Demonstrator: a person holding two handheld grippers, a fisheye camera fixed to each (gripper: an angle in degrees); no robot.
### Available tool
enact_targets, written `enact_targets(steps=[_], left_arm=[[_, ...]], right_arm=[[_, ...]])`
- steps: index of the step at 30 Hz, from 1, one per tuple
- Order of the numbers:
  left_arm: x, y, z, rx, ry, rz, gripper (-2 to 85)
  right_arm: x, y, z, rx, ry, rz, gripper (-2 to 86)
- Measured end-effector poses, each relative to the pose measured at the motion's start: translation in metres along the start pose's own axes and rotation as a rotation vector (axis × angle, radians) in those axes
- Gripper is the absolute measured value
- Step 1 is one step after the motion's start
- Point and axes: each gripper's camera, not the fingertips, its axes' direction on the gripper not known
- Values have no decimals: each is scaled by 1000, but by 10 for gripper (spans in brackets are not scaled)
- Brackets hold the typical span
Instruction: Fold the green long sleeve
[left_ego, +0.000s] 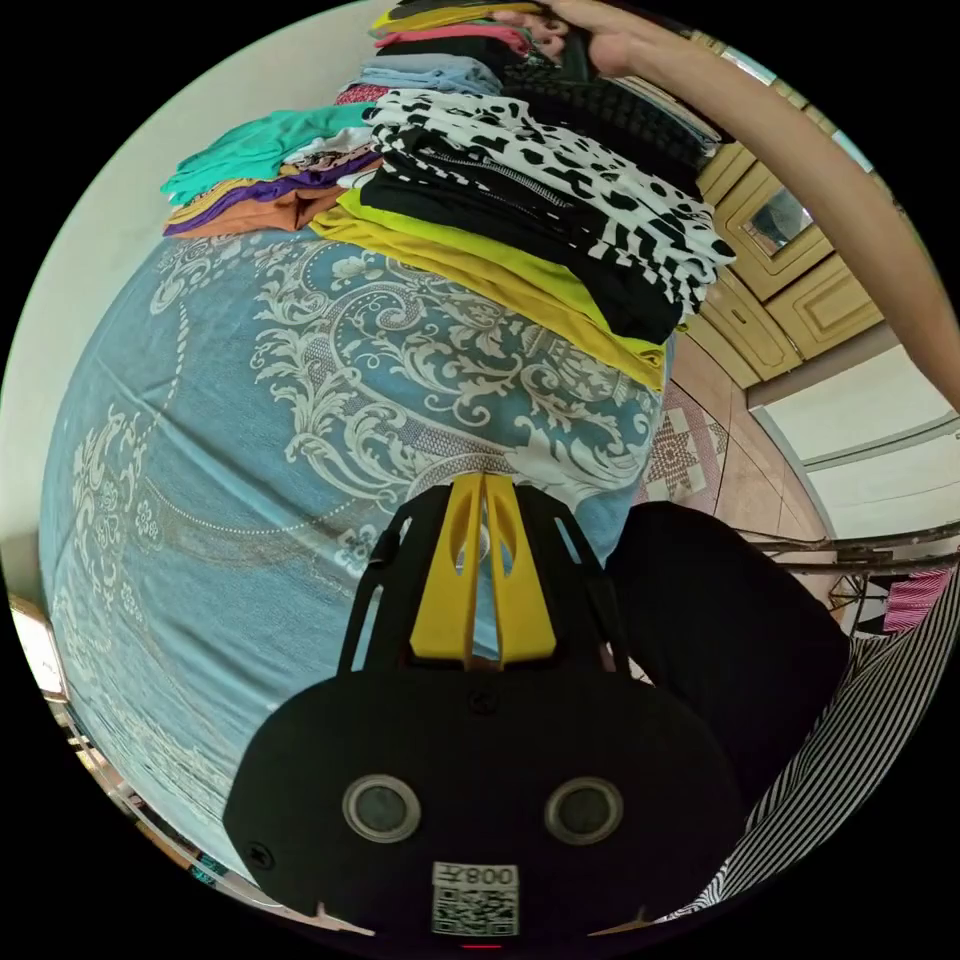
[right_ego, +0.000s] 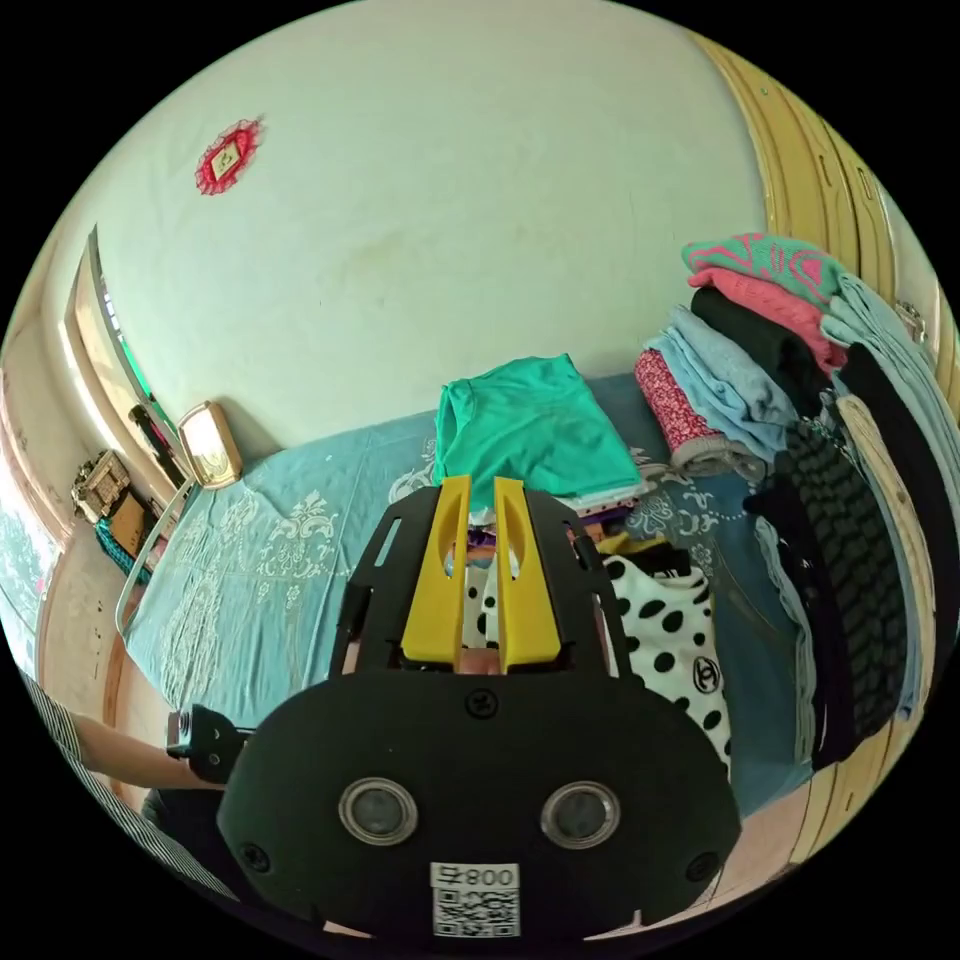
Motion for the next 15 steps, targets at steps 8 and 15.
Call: enact_targets(steps=[8, 15], left_arm=[[-8, 43, -31, 102, 53, -53, 3], [-22, 75, -60, 169, 112, -40, 2]], right_arm=[[-60, -79, 148, -149, 16, -26, 85], [-106, -137, 245, -193, 81, -66, 87]])
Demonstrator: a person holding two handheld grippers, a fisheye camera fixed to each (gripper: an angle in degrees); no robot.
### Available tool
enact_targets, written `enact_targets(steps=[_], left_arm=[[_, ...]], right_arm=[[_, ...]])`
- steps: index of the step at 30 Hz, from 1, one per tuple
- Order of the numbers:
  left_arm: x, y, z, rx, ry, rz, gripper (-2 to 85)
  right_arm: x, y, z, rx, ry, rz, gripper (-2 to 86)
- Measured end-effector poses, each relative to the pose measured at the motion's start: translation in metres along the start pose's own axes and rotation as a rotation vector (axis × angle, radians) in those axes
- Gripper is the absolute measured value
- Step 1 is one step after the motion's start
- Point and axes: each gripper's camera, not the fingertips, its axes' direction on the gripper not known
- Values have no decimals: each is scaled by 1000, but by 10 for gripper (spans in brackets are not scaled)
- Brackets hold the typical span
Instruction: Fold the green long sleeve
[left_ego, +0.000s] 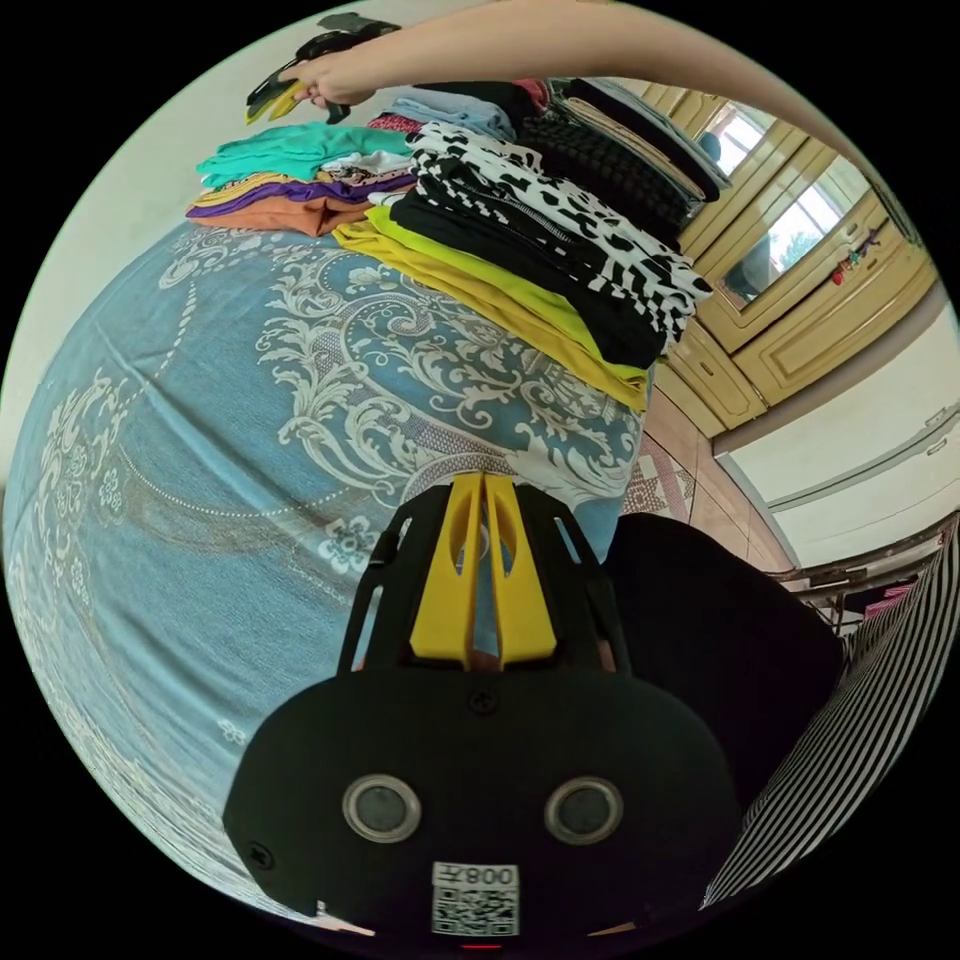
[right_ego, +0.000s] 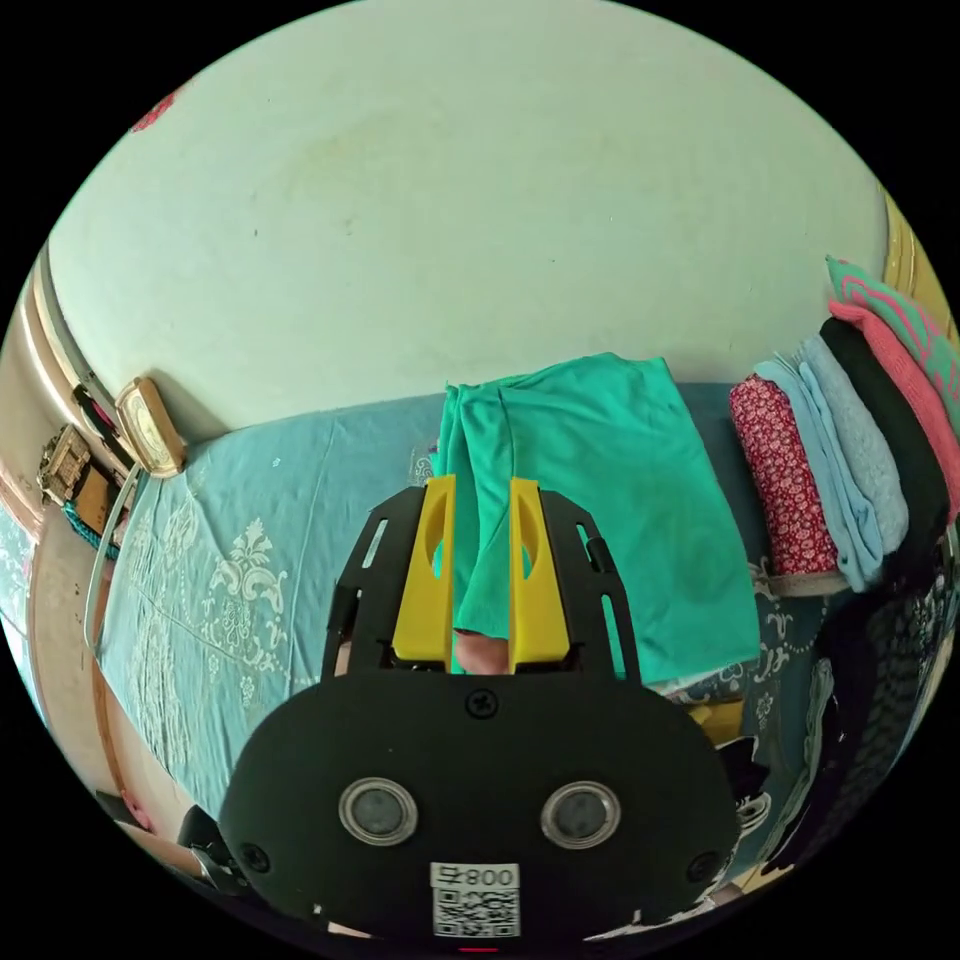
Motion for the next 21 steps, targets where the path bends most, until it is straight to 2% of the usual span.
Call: enact_targets(steps=[6, 10, 18, 21], left_arm=[[-6, 18, -34, 27, 13, -2, 2], [-9, 27, -59, 29, 0, 4, 2], [-21, 45, -109, 39, 6, -14, 2], [-29, 51, -130, 43, 19, -24, 2]], right_arm=[[-47, -35, 53, -32, 99, -85, 82], [-55, -33, 85, -86, 168, -51, 67], [-61, -18, 91, -73, 113, -3, 14], [-60, -6, 78, -44, 30, 39, 5]])
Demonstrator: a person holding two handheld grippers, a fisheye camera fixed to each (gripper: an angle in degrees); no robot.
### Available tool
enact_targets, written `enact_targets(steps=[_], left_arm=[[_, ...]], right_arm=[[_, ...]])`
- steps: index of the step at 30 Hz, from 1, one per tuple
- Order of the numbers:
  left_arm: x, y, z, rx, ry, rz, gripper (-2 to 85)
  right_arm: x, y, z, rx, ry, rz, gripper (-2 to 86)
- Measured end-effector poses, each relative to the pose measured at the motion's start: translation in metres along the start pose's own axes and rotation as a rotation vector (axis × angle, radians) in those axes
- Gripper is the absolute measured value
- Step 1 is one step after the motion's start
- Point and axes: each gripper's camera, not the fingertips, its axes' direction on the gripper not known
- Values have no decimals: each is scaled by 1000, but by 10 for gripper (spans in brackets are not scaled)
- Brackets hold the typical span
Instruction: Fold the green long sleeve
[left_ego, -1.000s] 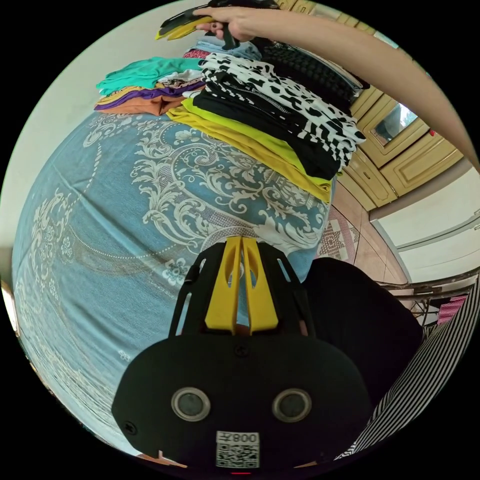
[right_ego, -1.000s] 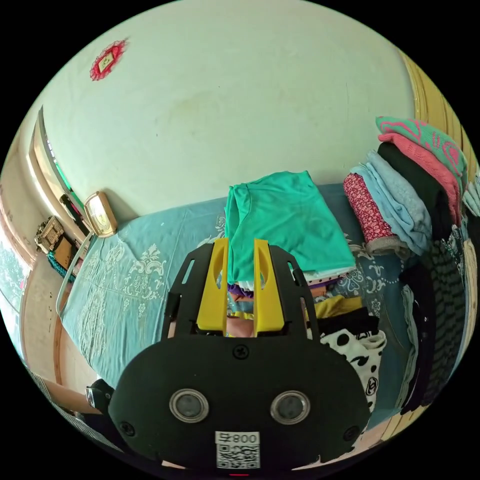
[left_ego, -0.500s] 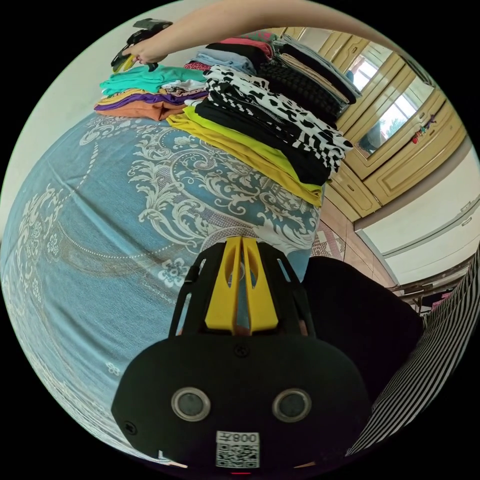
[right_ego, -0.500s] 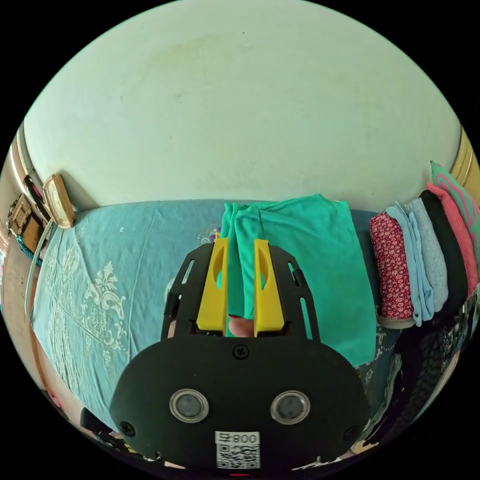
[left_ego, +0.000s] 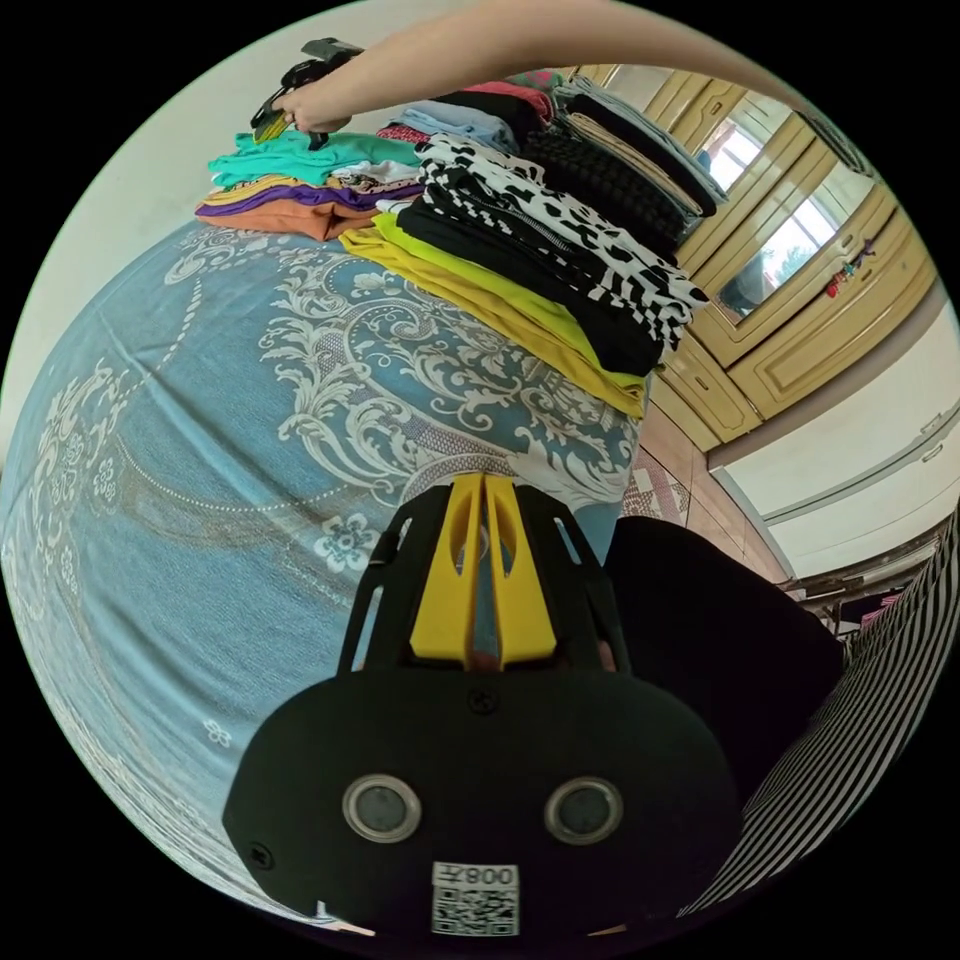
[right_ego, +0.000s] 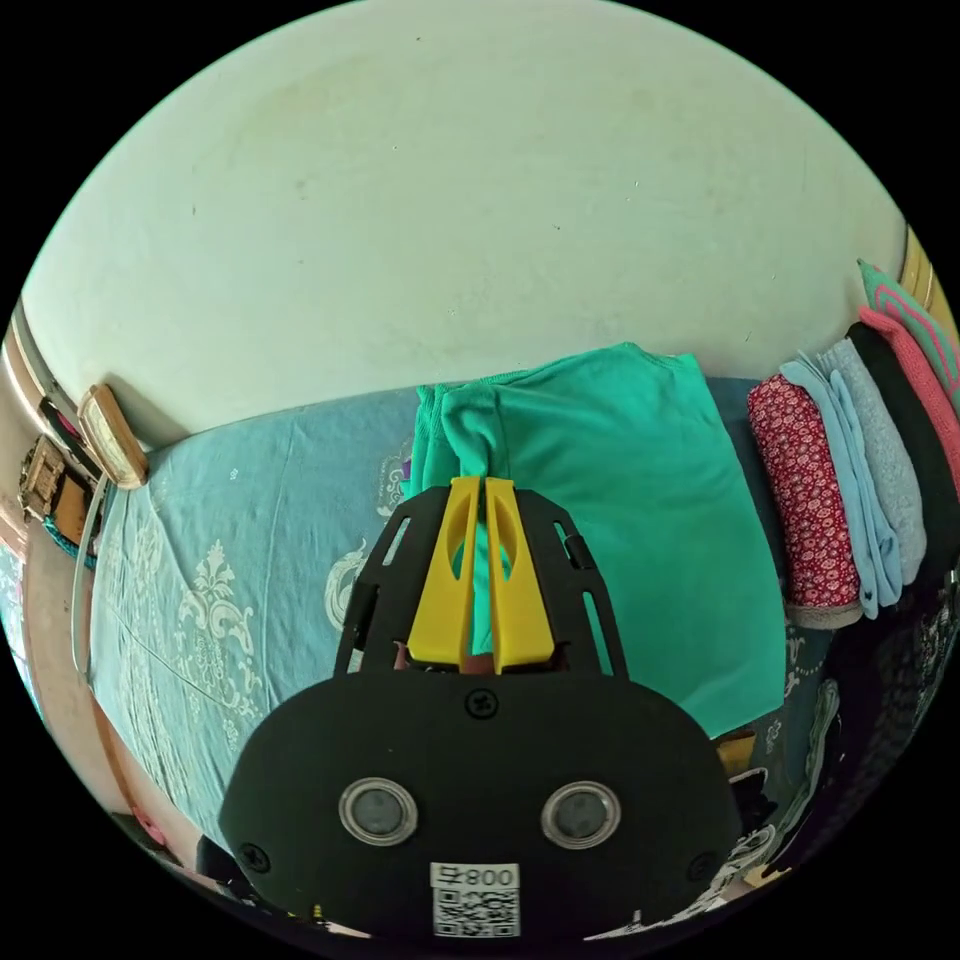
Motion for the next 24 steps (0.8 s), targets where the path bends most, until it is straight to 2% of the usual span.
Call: enact_targets(steps=[4, 11, 20, 24], left_arm=[[-20, 7, -34, 3, 81, -73, 1], [-65, 41, -147, 188, 111, -236, 2], [-95, 122, -299, 418, 152, -463, 3], [-96, 159, -348, 494, 214, -526, 5]], right_arm=[[-1, 33, -47, 94, -129, 20, 2], [-16, 135, -171, 286, -468, -55, 2], [-56, 276, -303, 320, -824, -115, 2], [-69, 326, -354, 346, -918, -116, 2]])
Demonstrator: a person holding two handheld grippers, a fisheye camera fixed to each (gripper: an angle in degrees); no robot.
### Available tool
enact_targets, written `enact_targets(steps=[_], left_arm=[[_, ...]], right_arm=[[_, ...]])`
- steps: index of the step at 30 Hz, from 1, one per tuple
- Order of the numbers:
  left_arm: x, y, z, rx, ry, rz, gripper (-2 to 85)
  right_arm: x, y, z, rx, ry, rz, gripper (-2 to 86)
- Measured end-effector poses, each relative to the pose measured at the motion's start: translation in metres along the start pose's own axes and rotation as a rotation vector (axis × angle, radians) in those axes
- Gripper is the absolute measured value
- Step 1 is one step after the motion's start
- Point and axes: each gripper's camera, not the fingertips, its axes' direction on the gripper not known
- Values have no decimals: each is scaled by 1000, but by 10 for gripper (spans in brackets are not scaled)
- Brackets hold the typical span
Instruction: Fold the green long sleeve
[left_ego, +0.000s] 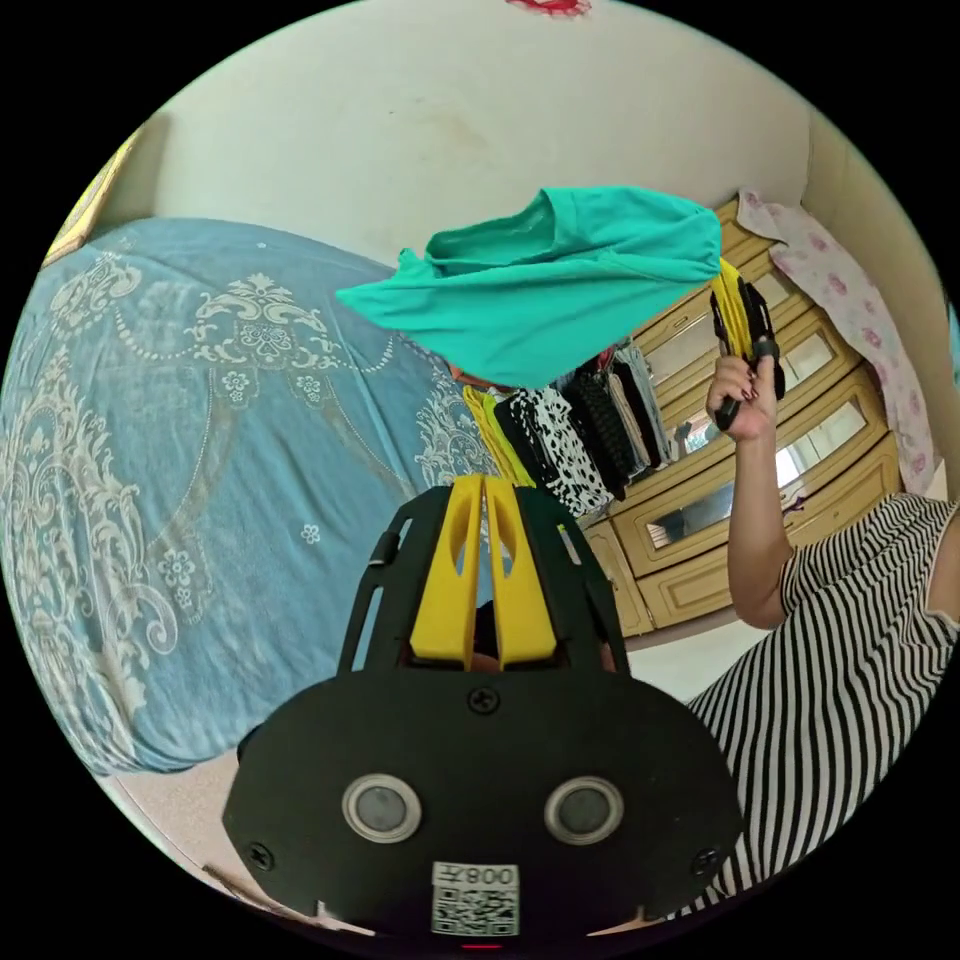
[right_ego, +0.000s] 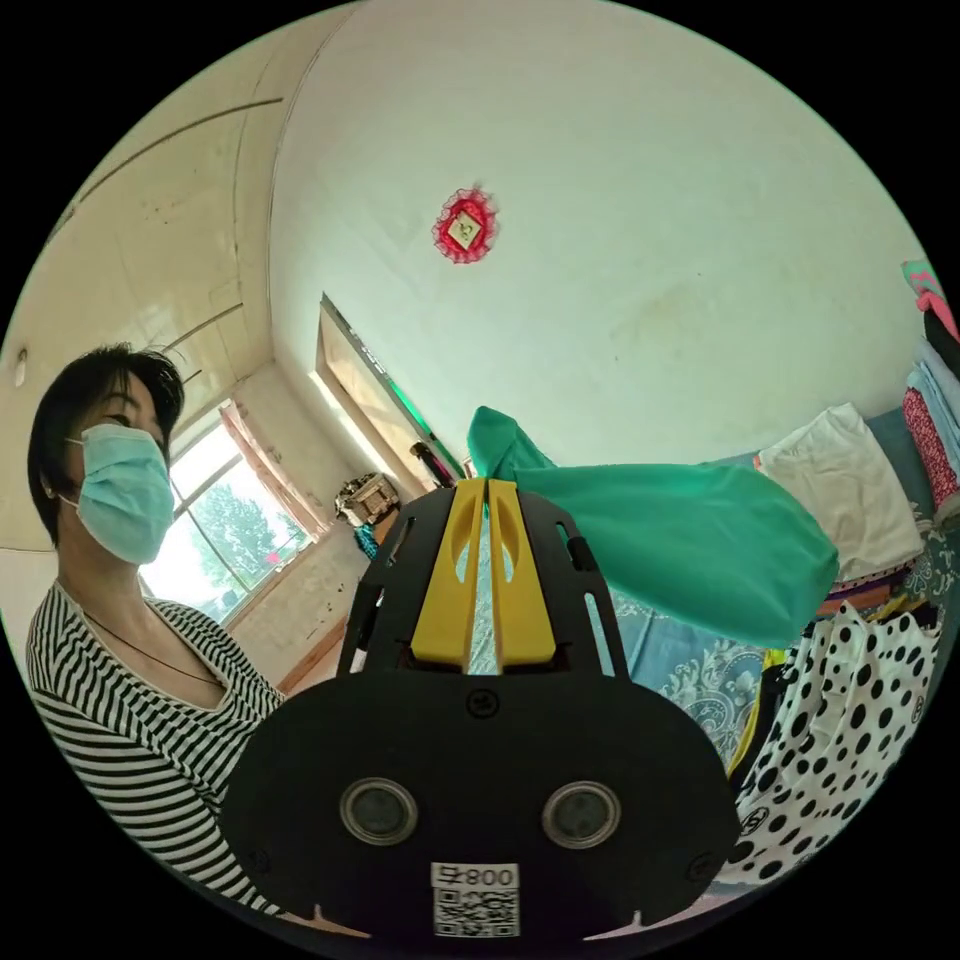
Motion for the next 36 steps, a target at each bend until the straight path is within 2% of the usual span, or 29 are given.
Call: enact_targets(steps=[8, 13, 18, 23, 26, 31, 36], left_arm=[[-10, 26, -129, 188, 109, -152, 32], [-8, 16, -175, 254, 157, -159, 51], [-7, -30, -163, 132, 258, -156, 88], [-25, -69, -104, -85, 324, -328, 117], [-30, -83, -90, -115, 399, -432, 124], [-26, -108, -90, -183, 333, -482, 125], [-20, -115, -90, -194, 400, -598, 117]], right_arm=[[-114, 87, -34, -136, -61, 13, 1], [-156, 135, -73, -132, -77, 33, 1], [-189, 176, -112, -122, -59, 53, 1], [-213, 209, -149, -87, -36, 96, 2], [-227, 219, -166, -70, -41, 90, 1], [-246, 231, -188, -73, -9, 78, 1], [-252, 241, -201, -61, -33, 94, 1]])
